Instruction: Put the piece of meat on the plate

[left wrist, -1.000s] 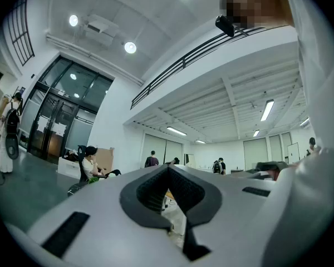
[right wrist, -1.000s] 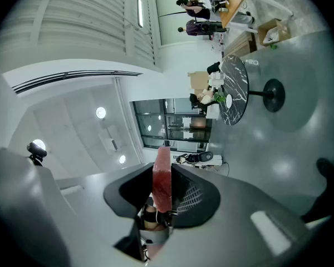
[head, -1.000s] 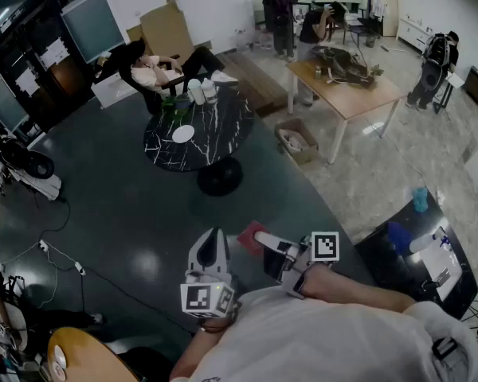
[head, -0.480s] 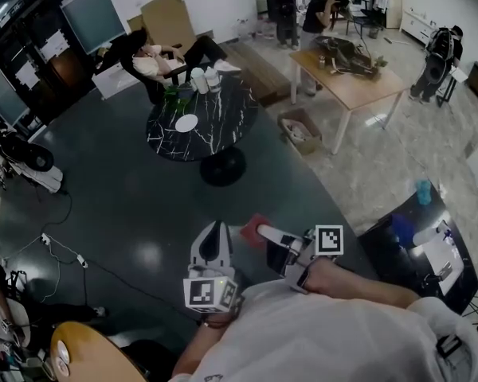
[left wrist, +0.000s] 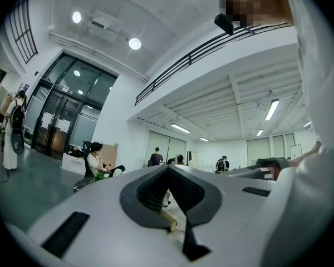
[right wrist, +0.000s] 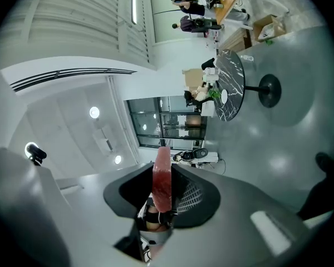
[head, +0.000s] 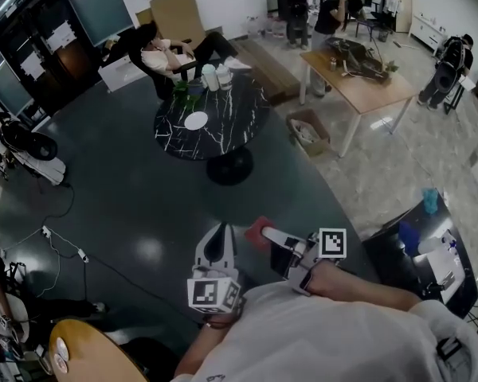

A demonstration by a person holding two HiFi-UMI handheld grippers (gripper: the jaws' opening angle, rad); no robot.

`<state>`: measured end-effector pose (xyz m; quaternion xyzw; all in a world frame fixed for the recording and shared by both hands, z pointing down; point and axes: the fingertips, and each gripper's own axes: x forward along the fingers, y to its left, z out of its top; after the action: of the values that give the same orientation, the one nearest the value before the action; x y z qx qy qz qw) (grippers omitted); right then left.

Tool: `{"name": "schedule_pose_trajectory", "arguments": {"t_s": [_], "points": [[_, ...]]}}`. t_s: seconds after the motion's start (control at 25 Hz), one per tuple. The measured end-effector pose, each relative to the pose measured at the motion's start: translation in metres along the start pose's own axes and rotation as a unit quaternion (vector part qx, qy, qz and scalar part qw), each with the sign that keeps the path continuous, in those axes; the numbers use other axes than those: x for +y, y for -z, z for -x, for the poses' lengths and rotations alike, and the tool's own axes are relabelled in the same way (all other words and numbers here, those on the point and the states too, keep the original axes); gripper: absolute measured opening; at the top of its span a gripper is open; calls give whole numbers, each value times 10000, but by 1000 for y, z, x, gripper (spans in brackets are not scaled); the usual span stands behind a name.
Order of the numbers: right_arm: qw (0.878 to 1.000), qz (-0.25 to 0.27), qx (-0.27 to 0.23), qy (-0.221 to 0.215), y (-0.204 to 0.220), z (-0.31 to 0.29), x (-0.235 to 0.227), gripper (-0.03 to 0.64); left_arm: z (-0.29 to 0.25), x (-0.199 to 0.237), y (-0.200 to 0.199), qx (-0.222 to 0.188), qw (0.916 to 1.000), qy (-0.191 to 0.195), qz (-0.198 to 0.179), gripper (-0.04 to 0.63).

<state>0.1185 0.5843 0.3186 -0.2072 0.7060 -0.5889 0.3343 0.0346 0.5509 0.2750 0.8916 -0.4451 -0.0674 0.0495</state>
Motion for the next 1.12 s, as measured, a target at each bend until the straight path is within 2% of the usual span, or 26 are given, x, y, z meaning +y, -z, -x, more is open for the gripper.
{"name": "schedule_pose_trajectory", "arguments": {"t_s": [0.12,0.32,0.56,0.8,1.12], "points": [[10000,-27,7,54,-5,-17,-7,92,-6,18,-4,-73,9999,-42,-88,8],[9999,-49,-91,66,-22,-56,-20,92,-27,54,-11,-237,9995,97,-198,8],[9999,37,-135,50,-37,-127,-29,92,-53,120,-33,-233,9992,94,-317,8],[9999,83,-101,-10,-33,-189,-32,92,-64,165,-40,-90,9988,310,-377,8],[10000,35,-49,8,-17,-242,-43,92,-51,225,-43,-25,9995,178,-256,8]]}}
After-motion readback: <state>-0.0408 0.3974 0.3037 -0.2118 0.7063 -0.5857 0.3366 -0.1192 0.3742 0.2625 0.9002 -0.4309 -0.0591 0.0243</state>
